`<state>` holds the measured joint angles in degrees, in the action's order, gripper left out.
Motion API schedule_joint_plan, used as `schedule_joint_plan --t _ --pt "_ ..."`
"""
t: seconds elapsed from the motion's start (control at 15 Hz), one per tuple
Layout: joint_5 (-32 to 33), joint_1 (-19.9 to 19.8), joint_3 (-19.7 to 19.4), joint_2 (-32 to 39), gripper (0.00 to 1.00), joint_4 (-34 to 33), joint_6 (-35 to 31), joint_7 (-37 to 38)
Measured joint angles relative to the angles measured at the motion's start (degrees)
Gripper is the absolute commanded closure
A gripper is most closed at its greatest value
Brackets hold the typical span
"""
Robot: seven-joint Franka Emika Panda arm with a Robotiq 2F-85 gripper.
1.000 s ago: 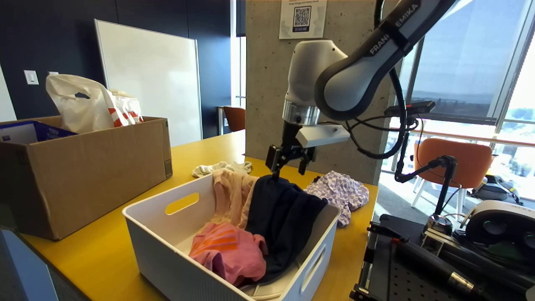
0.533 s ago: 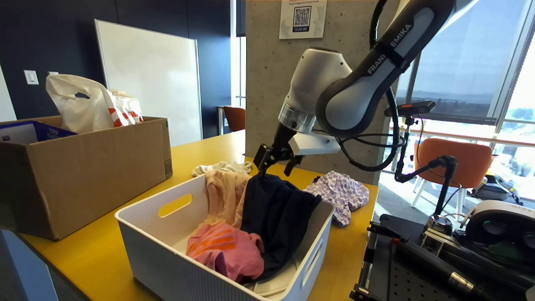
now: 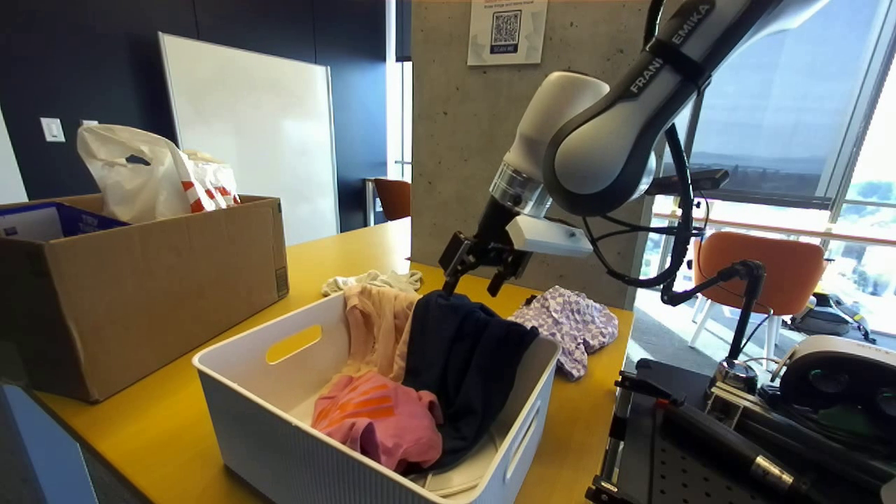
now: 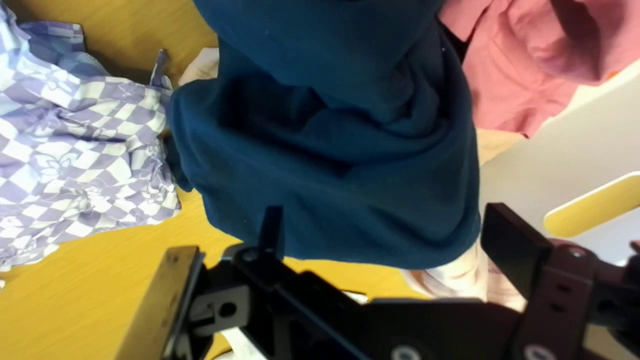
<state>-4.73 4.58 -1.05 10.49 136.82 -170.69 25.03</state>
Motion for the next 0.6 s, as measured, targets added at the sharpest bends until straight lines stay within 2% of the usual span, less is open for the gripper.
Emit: schedule_joint_plan --t 0.27,0.6 --pt "-7.35 -1.78 0.92 -2.57 0.0 0.74 -0.42 -2.19" --pt "-12.36 -3.69 0.94 -0.54 0.0 -3.48 2.14 -2.48"
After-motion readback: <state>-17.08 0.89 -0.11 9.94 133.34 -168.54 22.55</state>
